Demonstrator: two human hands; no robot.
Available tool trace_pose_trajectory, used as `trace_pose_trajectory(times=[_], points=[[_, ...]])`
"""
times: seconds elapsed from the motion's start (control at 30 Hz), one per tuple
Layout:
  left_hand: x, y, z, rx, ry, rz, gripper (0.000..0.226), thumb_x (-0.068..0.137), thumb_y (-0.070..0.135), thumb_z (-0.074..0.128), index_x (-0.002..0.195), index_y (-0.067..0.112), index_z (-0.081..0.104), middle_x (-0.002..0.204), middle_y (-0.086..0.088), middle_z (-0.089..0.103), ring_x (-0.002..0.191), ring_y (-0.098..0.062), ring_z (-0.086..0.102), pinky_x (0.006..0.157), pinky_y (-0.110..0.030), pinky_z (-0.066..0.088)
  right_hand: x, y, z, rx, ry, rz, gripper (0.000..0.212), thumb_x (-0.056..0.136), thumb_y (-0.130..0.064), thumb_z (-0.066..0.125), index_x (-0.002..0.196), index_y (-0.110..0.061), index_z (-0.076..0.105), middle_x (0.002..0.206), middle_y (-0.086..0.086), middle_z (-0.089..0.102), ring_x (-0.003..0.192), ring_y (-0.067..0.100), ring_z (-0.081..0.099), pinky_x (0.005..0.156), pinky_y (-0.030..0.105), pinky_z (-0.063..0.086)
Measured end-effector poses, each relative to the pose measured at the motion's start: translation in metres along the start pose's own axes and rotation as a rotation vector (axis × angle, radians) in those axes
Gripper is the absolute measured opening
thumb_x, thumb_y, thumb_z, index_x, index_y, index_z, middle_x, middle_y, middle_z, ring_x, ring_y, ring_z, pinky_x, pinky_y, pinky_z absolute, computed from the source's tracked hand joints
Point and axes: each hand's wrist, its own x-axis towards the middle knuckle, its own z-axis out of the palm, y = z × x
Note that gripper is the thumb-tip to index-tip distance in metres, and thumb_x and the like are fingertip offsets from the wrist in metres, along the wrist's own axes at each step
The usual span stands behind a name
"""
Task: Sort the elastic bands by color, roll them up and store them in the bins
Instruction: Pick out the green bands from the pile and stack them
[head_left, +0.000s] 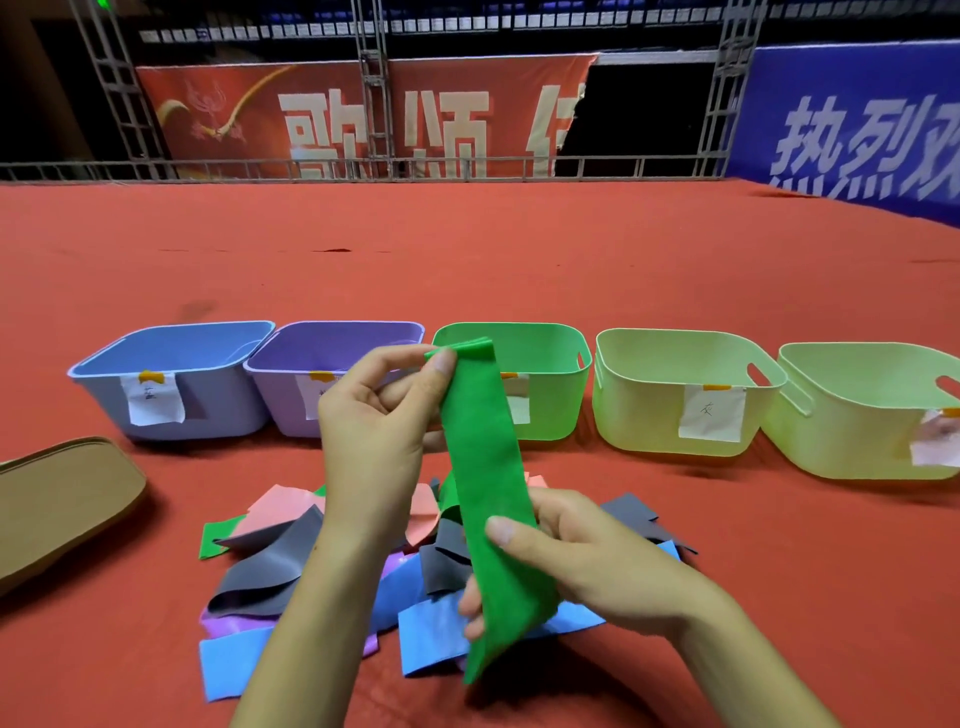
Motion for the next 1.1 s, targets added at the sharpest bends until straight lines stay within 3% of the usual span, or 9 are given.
trace_pose_trajectory(times=[0.17,0.23,0.33,0.5,0.6,0.73,0.93,1.03,1.1], points=[[0.007,-0.011,-0.007,0.03,-0.02,-0.042,0.01,0.099,0.013,0.074,0.104,0.006,0.071,0.085,-0.016,0.081,0.068,-0.016,0.074,0.048,-0.024,0.053,-0.004,0.003,-0.003,-0.032,-0.209,0.09,0.039,0.108,-0.007,0.057,0.144,-0.004,0.043,0.131,0.027,0.069,0.116,0.038,0.071,0.095,0.045,0.06],[0.011,-0.019,-0.012,0.066,-0.037,-0.053,0.009,0.1,0.012,0.073,0.106,0.005,0.071,0.085,-0.015,0.081,0.066,-0.014,0.074,0.047,-0.024,0.052,0.001,0.015,-0.007,-0.208,-0.092,0.151,0.042,0.106,-0.012,0.063,0.144,-0.016,0.047,0.129,0.018,0.073,0.117,0.037,0.072,0.096,0.052,0.06],[0.018,-0.036,-0.02,0.128,-0.035,-0.081,0.007,0.101,0.012,0.071,0.105,0.007,0.071,0.083,-0.012,0.081,0.067,-0.013,0.074,0.051,-0.027,0.057,0.012,0.042,-0.01,-0.417,0.084,0.277,0.041,0.101,-0.024,0.07,0.135,-0.023,0.048,0.109,0.006,0.077,0.099,0.037,0.077,0.084,0.06,0.063],[0.028,-0.057,-0.035,0.209,-0.001,-0.093,0.007,0.1,0.013,0.074,0.104,0.008,0.073,0.082,-0.009,0.081,0.069,-0.01,0.073,0.052,-0.025,0.056,0.018,0.05,-0.029,-1.1,0.351,0.236,0.03,0.096,-0.042,0.071,0.119,-0.024,0.064,0.098,-0.003,0.077,0.086,0.017,0.072,0.071,0.031,0.054],[0.032,-0.062,-0.041,0.224,0.015,-0.092,0.002,0.1,0.014,0.074,0.101,0.013,0.073,0.078,-0.002,0.08,0.068,-0.006,0.072,0.052,-0.023,0.055,0.013,0.046,-0.05,-0.98,0.509,0.179,0.004,0.096,-0.028,0.07,0.099,-0.026,0.068,0.077,-0.005,0.077,0.06,0.008,0.071,0.055,0.028,0.056],[0.033,-0.067,-0.043,0.234,0.017,-0.112,0.006,0.1,0.015,0.074,0.105,0.011,0.073,0.077,0.003,0.079,0.067,-0.005,0.071,0.052,-0.022,0.054,0.019,0.059,-0.067,-0.973,0.728,0.055,0.01,0.092,-0.029,0.077,0.086,-0.029,0.07,0.079,-0.014,0.073,0.076,0.003,0.068,0.076,0.04,0.058],[0.032,-0.069,-0.038,0.215,0.0,-0.129,0.008,0.1,0.017,0.075,0.105,0.012,0.075,0.084,-0.003,0.081,0.07,-0.008,0.073,0.054,-0.022,0.055,0.041,0.086,-0.057,-1.009,0.782,0.022,0.022,0.088,-0.05,0.078,0.092,-0.033,0.066,0.092,-0.015,0.07,0.085,0.007,0.065,0.071,0.036,0.054],[0.031,-0.07,-0.037,0.217,-0.014,-0.136,0.011,0.1,0.017,0.075,0.107,0.009,0.075,0.084,-0.004,0.081,0.069,-0.006,0.072,0.053,-0.02,0.054,0.044,0.085,-0.056,-1.061,0.802,-0.005,0.005,0.091,-0.035,0.073,0.09,-0.032,0.07,0.093,-0.012,0.067,0.089,0.013,0.067,0.074,0.038,0.056],[0.03,-0.068,-0.037,0.216,-0.02,-0.133,0.011,0.1,0.018,0.075,0.107,0.009,0.075,0.086,-0.005,0.081,0.07,-0.007,0.073,0.054,-0.02,0.054,0.041,0.074,-0.056,-0.952,0.827,-0.089,0.007,0.089,-0.023,0.072,0.084,-0.027,0.069,0.086,-0.011,0.069,0.082,0.009,0.067,0.073,0.036,0.056]])
